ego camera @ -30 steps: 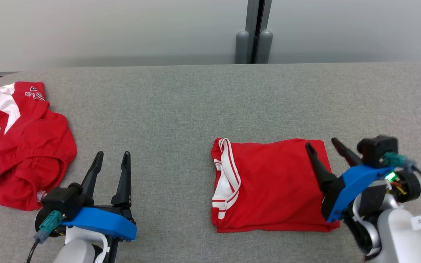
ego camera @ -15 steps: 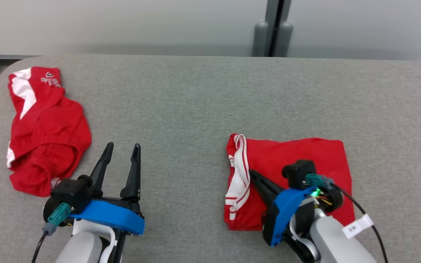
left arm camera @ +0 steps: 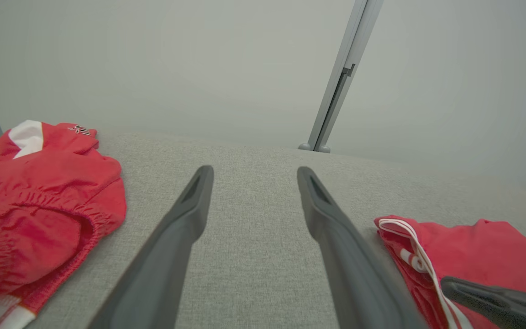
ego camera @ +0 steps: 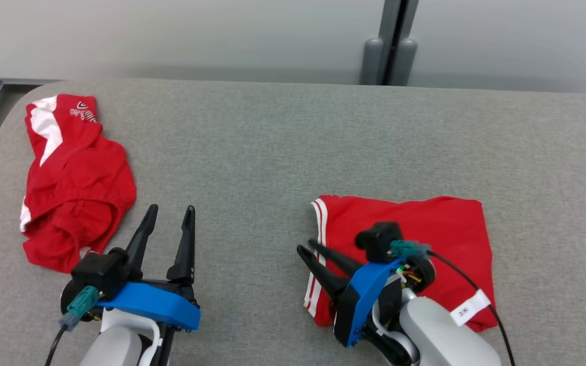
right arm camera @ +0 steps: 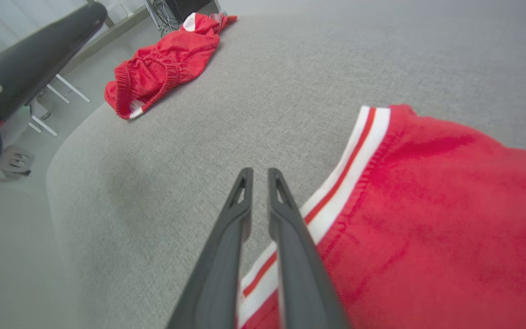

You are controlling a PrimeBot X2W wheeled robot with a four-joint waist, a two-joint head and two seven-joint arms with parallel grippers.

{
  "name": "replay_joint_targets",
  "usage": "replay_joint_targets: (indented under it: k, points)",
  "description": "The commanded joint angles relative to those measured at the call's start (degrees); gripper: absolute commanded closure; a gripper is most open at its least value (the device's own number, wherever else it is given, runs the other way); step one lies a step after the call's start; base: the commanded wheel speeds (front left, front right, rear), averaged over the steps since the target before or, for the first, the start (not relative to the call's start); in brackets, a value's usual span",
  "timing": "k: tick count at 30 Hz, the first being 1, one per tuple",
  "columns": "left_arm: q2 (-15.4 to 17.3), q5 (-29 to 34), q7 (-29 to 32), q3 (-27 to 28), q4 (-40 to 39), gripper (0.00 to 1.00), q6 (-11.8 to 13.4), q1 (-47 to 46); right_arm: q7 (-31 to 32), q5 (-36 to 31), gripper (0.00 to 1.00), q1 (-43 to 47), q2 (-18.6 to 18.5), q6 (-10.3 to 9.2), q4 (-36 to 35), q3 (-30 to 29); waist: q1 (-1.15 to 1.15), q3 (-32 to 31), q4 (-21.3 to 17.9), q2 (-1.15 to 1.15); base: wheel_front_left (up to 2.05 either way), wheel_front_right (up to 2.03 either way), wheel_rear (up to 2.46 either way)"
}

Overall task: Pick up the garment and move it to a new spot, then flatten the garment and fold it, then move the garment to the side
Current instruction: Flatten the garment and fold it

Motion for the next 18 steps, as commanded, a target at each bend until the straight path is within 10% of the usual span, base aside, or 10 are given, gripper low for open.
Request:
replay_joint_targets:
  k: [1,18]
  points:
    - [0.4,-0.3,-0.3,0.9,-0.3,0.0,0.3,1.0,-2.6,0.5,0.0,-1.1,-0.2,0.03,-1.3,-2.0,0.0,-1.0,-1.4,0.0,0.0,0.0,0.0]
    - [1.9,-0.2,-0.3,5.9,-3.8,0.0,2.4,9.5,-4.5,-20.2,0.0,14.7,-0.6,0.03,-20.2,-36.6,0.0,-7.1,-9.0,0.0,0.0,0.0,0.0]
